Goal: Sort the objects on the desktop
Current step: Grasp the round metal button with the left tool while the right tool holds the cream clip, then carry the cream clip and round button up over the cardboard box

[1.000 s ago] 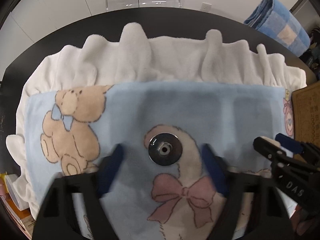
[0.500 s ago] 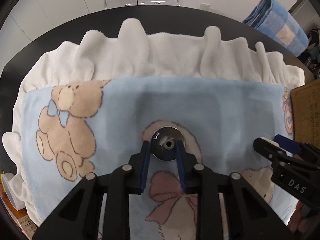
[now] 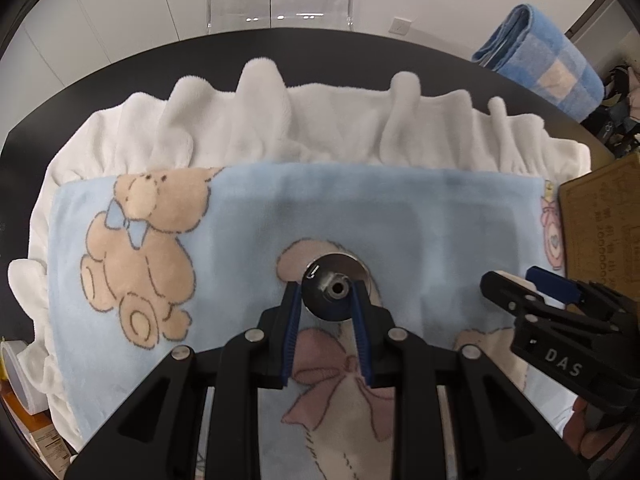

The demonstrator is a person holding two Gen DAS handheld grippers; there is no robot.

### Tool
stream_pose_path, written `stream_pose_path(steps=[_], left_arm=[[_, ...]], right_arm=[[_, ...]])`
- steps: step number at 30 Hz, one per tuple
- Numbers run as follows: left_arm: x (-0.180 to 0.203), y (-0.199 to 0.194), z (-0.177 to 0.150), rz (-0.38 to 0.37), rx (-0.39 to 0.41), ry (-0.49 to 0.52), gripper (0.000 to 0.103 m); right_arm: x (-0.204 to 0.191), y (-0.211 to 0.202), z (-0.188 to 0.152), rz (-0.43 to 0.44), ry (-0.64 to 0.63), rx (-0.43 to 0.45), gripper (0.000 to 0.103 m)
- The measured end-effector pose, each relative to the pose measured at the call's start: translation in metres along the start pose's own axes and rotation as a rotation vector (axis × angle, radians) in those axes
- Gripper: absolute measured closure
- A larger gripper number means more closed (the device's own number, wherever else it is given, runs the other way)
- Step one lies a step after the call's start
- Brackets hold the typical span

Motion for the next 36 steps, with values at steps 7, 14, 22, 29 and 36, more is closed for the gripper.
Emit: stream_pose_path(steps=[7,14,22,29,36], left_arm=[[0.004,-0.040,-0.009,0.004,0.025,-0.005,0.078],[0.006,-0.110,-0.024,0.000,0.064,-0.029,0.078],[0.022,-0.176,-0.049,0.009,0.088,-0.052,0.078],[0.030,-0.230,-0.065,0.005,0.121,-0.070,0.078],[0.038,-0.259,-0.072,-0.002,0.149,-0.074,0.078]], right_arm=[[-0.001,-0.052,-0.007,0.003,-0.021,0.031,0.039],[-0.033,-0.074,0.023,0.001,-0.045,0.084,0.039],[-0.038,-0.143,0.062,0.037,-0.094,0.121,0.039],[-0.055,-0.200,0.035,0.043,-0.128,0.144,0.039],[-0.059,-0.237,0.022,0.034,-0.140,0.185,0.039]])
Point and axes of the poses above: each gripper's, at about its wrist camera, not at the fingertips, and y roughly the way its jaws point, x to its right, z to its top, the point moved 1 cm from there along y, roughly the way its jaws point, and after that the axes turned 6 degrees about -y, right-handed, at the moved point
